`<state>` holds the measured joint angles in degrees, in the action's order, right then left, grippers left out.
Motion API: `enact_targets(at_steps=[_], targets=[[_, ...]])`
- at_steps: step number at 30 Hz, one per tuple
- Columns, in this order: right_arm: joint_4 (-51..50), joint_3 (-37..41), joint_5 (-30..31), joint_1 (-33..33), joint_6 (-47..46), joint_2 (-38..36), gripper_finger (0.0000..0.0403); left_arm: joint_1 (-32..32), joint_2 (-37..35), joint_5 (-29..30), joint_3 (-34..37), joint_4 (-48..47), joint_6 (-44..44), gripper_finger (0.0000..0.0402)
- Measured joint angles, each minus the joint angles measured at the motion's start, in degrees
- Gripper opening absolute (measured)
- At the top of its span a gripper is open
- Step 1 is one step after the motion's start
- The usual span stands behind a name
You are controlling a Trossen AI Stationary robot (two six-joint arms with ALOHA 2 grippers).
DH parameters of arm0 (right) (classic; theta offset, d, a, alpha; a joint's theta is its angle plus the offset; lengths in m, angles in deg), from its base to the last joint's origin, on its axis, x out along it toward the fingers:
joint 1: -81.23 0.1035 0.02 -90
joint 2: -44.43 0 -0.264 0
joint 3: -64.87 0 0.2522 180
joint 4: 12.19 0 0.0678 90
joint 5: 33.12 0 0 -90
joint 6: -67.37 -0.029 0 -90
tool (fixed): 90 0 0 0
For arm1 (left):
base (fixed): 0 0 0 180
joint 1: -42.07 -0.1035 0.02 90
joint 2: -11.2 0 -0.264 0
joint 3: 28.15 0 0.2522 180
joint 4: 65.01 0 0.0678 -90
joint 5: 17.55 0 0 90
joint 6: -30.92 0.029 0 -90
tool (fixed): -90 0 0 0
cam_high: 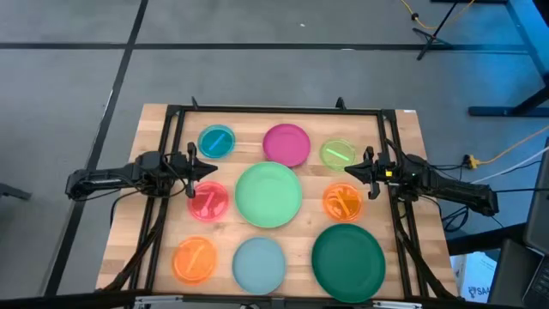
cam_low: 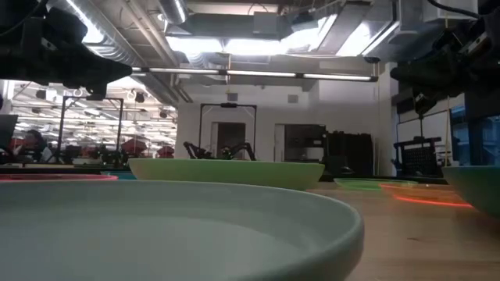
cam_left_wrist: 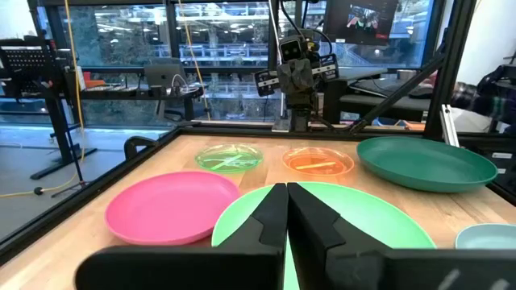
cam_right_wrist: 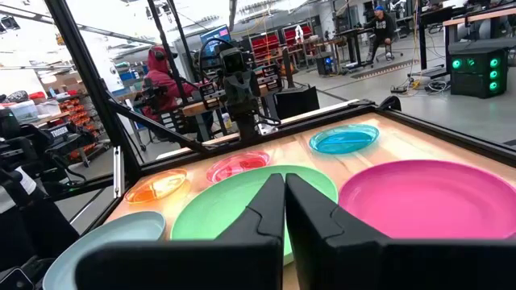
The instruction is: Stack plastic plates
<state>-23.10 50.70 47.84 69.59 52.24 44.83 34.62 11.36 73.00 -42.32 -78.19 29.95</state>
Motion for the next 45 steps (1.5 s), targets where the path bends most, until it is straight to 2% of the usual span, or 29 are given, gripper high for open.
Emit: enact_targets(at_steps=[28,33,40,45], targets=[[-0.3,0.0,0.0,0.0,0.0,0.6,0.001,0.0,0.0,0.0,0.0,0.0,0.1,0.0004],[-0.3,0.0,0.0,0.0,0.0,0.6,0.001,0.0,0.0,0.2,-0.9,0.6,5.8,0.0004],[-0.3,0.0,0.0,0.0,0.1,0.6,0.001,0.0,0.0,0.1,-0.9,0.7,6.0,0.0004],[-0.3,0.0,5.9,0.0,2.2,0.6,0.001,0.0,0.0,0.1,-0.9,1.0,6.5,0.0004]])
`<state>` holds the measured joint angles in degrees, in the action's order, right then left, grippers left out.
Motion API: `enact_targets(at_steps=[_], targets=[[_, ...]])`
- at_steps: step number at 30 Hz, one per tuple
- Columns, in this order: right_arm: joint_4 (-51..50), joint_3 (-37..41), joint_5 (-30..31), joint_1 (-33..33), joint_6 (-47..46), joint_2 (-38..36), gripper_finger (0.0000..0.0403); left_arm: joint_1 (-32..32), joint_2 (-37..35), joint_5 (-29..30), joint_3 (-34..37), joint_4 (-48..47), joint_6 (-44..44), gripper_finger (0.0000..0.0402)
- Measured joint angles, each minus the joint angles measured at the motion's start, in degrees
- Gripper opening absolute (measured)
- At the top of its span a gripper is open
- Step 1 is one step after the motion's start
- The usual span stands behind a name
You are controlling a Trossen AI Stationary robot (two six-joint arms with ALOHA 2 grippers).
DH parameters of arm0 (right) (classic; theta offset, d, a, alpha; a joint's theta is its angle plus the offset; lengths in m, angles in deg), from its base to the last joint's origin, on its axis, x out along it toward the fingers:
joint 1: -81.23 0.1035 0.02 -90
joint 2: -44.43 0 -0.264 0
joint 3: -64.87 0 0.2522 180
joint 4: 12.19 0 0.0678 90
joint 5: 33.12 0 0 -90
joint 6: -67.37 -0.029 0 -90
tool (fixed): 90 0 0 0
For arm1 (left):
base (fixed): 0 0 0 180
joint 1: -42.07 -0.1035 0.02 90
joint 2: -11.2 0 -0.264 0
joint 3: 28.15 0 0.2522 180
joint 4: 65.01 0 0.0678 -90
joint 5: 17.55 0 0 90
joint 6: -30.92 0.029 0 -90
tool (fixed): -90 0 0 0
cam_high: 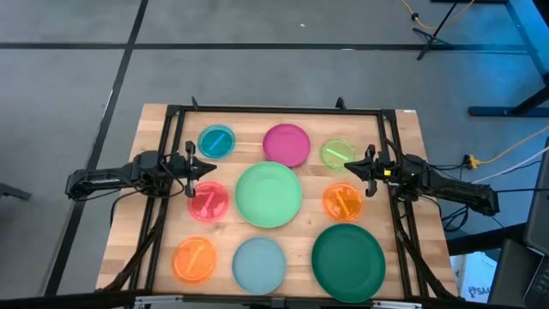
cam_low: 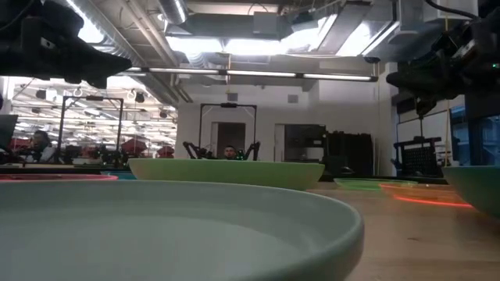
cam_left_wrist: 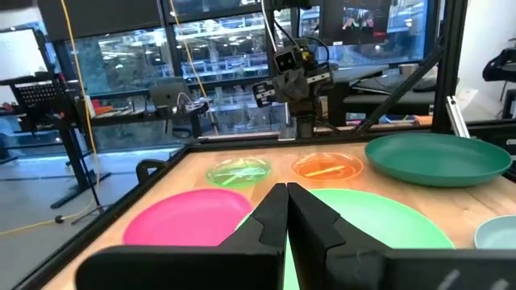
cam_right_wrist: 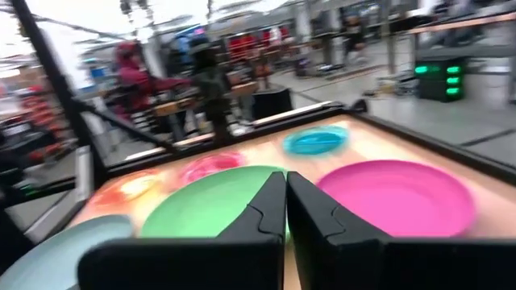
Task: Stack plastic plates
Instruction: Stack the dark green plate on top of the light green plate
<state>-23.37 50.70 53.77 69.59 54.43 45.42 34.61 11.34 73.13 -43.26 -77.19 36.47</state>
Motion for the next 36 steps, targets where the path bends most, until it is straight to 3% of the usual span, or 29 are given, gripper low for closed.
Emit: enact_targets(at_steps=[5,14,21,25,36], targets=[[0.3,0.0,2.2,0.0,0.1,0.0,0.001,0.0,0.0,0.3,0.0,3.6,4.2,0.0004],[5.3,0.0,5.0,0.0,-2.1,0.0,0.001,0.0,0.3,-0.5,-0.1,7.7,-7.2,0.0004],[4.8,0.0,3.5,0.0,-0.5,0.0,0.001,0.0,1.4,11.8,-0.1,6.8,-8.4,0.0004],[8.0,0.0,4.0,0.0,5.7,0.0,0.001,0.0,1.8,11.2,-0.1,6.8,-10.0,0.0004],[7.8,0.0,3.6,0.0,6.1,0.0,0.001,0.1,8.4,8.9,-0.1,6.7,-12.0,0.0001]])
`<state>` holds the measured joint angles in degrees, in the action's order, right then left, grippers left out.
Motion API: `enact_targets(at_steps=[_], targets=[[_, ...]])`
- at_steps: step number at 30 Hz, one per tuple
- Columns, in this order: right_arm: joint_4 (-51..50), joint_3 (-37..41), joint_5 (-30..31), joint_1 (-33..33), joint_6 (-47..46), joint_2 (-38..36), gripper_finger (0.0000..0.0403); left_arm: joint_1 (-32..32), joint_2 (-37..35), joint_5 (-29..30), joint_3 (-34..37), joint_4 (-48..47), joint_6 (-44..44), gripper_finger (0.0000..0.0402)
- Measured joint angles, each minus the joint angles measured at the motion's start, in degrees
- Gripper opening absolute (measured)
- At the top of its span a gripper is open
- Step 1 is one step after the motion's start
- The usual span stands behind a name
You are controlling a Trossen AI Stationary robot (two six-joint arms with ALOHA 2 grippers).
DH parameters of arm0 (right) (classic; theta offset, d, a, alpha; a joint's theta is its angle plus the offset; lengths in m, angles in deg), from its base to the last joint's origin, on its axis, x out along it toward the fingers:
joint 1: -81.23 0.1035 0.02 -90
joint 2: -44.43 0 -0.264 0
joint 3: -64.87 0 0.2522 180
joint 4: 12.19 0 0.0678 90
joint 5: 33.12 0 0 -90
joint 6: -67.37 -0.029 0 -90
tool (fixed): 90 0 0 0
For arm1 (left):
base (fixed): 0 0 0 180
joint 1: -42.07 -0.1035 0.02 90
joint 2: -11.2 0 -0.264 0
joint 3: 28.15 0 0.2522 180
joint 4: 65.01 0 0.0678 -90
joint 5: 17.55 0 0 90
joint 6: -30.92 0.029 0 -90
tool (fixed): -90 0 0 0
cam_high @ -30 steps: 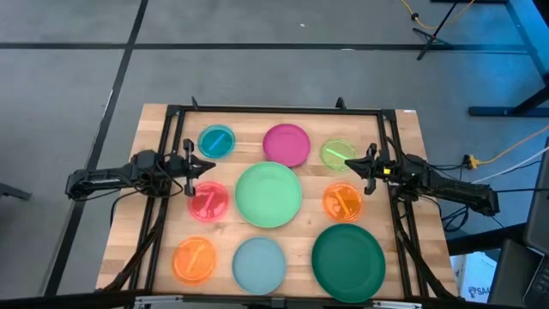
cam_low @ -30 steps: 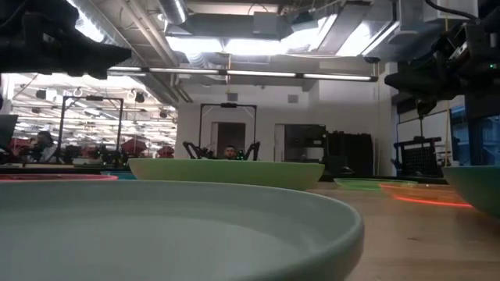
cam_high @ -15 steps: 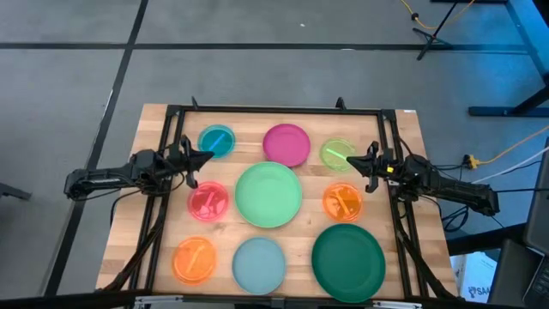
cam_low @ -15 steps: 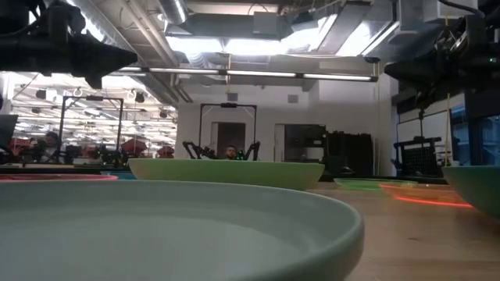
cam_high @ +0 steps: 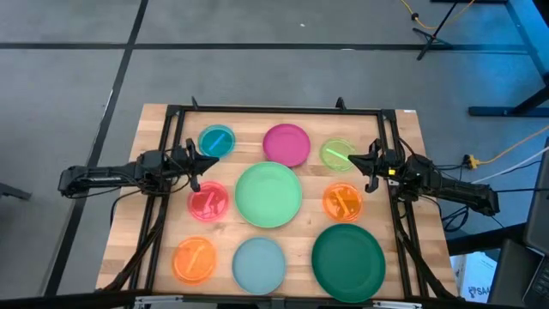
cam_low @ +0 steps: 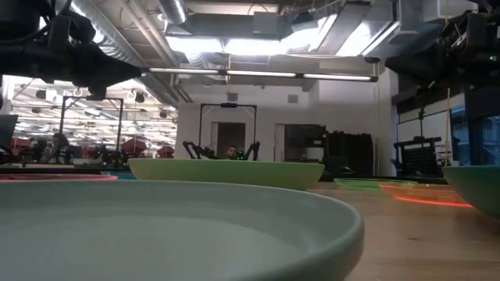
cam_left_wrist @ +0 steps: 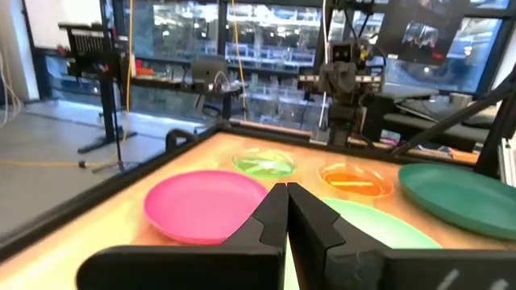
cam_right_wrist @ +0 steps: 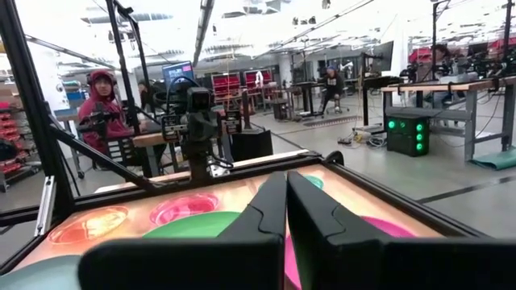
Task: Stack plastic plates
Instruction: Stack the dark green plate on top of the light green plate
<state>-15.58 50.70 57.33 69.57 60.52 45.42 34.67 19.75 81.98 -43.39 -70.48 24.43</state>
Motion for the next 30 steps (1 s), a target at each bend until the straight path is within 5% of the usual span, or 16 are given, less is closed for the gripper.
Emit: enact_targets(at_steps=[13,30], targets=[[0.2,0.0,4.1,0.0,2.9,0.0,0.001,3.2,10.3,0.8,-3.9,3.5,-3.1,0.0001],[-2.6,0.0,0.0,0.0,2.0,0.0,0.001,9.3,36.1,2.0,-22.4,-2.1,-2.0,0.0]])
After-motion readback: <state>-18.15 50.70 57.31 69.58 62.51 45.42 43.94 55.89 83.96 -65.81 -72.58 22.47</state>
